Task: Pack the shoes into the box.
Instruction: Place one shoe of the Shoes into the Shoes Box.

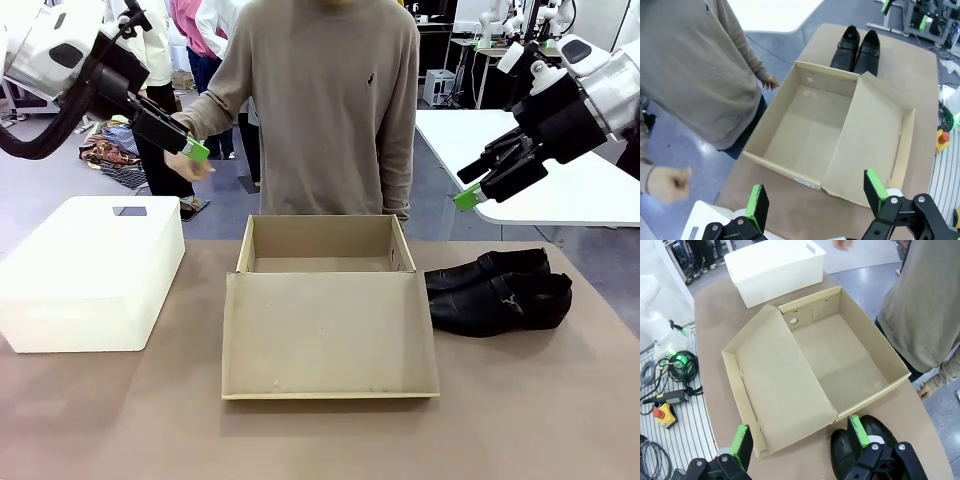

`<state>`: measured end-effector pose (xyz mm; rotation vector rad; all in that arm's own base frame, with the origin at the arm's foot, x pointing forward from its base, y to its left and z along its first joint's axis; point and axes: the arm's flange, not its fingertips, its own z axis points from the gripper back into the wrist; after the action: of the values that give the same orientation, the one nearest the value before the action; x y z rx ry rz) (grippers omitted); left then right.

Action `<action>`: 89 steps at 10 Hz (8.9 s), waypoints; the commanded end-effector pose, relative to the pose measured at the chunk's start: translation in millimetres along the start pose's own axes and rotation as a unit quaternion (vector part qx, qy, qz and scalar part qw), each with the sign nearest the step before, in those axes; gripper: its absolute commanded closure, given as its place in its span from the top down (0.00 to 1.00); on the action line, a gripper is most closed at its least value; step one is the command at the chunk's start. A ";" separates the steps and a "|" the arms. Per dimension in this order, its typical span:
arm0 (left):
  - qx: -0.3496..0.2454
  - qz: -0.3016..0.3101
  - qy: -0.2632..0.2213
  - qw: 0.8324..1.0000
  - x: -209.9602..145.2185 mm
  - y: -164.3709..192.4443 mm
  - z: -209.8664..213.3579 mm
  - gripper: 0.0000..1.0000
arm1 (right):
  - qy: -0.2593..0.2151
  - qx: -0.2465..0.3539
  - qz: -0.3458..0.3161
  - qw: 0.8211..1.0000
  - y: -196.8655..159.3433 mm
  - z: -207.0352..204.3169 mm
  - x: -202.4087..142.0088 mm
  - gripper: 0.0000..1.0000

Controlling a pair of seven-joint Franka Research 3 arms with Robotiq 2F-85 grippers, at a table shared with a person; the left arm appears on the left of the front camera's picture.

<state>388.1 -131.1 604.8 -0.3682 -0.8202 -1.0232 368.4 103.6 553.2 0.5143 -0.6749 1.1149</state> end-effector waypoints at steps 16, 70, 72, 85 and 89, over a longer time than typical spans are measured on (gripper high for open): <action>-0.009 -0.010 -0.007 1.000 -6.1 0.0 -1.2 1.00 | 0.297 -0.115 0.075 0.945 -155.9 49.2 35.2 1.00; -0.009 -0.010 -0.007 1.000 -6.1 0.0 -1.2 1.00 | 0.337 -0.016 0.125 0.933 -294.6 -115.2 -168.7 1.00; -0.009 -0.010 -0.007 1.000 -6.1 0.0 -1.2 1.00 | 0.339 -0.003 0.117 0.934 -296.0 -115.9 -169.5 1.00; -0.009 -0.010 -0.007 1.000 -6.1 0.0 -1.2 1.00 | 0.353 0.027 0.090 0.931 -294.9 -117.0 -166.9 0.00; -0.009 -0.010 -0.007 1.000 -6.1 0.0 -1.2 1.00 | 0.338 -0.006 -0.005 0.941 -304.0 -78.7 -141.6 0.00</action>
<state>386.7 -130.1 603.4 -0.3696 -0.8183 -1.0285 623.9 -41.9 362.3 0.0789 -0.0886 1.2448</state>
